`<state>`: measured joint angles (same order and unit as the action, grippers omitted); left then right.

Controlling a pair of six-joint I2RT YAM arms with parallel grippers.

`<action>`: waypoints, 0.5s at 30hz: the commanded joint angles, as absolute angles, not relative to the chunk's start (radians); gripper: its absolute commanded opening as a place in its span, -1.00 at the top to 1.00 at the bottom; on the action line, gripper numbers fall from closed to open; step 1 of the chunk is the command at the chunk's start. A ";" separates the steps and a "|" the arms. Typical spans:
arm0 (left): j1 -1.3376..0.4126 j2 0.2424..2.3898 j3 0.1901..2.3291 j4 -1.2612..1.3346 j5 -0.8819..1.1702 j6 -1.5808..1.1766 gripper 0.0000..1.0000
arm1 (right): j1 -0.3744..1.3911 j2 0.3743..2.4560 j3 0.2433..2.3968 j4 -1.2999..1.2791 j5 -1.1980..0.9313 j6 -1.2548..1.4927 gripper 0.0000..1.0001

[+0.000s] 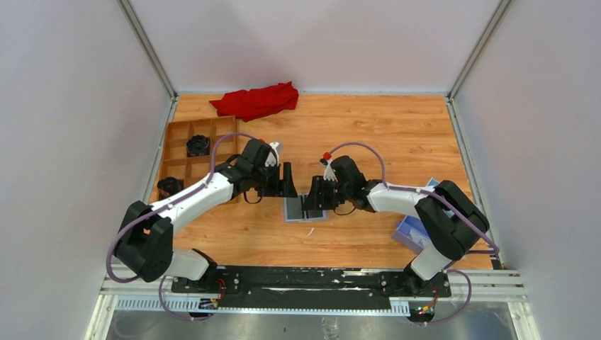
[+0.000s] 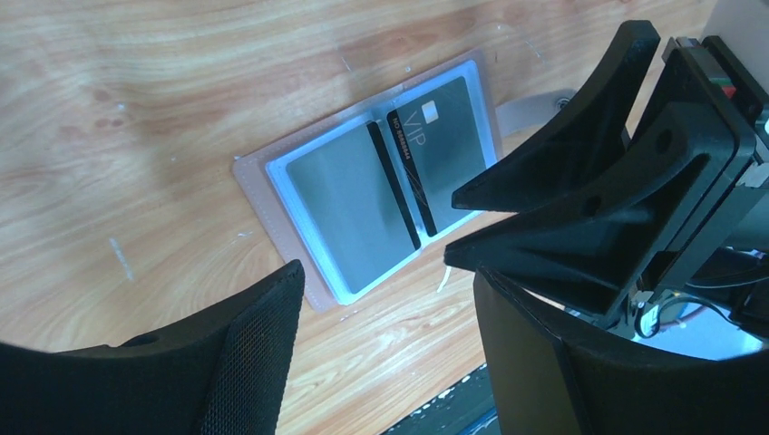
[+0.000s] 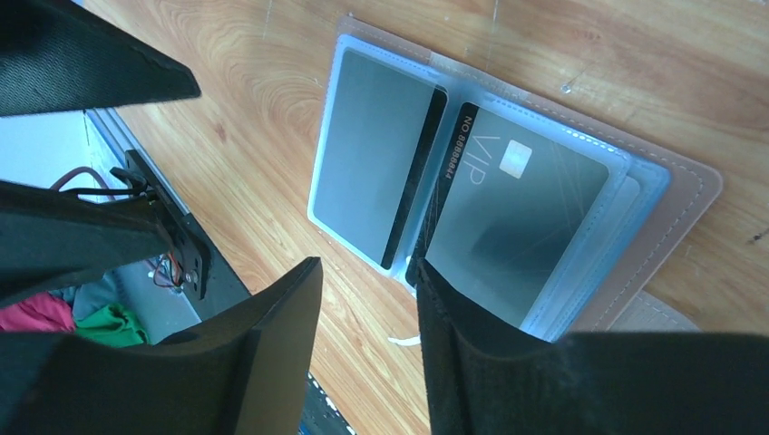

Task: Take the credit cards out of the card holder
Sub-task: Remove the credit card from the card holder.

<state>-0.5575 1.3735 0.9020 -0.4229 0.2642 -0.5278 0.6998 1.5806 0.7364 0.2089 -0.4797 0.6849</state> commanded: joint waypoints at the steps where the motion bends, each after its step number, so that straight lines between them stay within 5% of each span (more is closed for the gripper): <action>1: -0.552 1.391 0.820 -0.235 0.342 -0.598 -0.46 | 0.693 1.633 0.763 0.200 -0.493 0.693 0.15; 5: -0.552 1.408 0.772 -0.166 0.342 -0.637 -0.35 | 0.693 1.700 0.793 0.224 -0.528 0.709 0.33; 15: -0.552 1.473 0.748 -0.165 0.257 -0.636 0.09 | 0.689 1.719 0.783 0.230 -0.450 0.750 0.32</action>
<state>-0.5575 1.4380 0.7597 -0.1947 0.2985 -0.6376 0.6998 1.7103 0.7769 0.2413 -0.5030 0.7326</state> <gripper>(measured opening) 0.482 0.338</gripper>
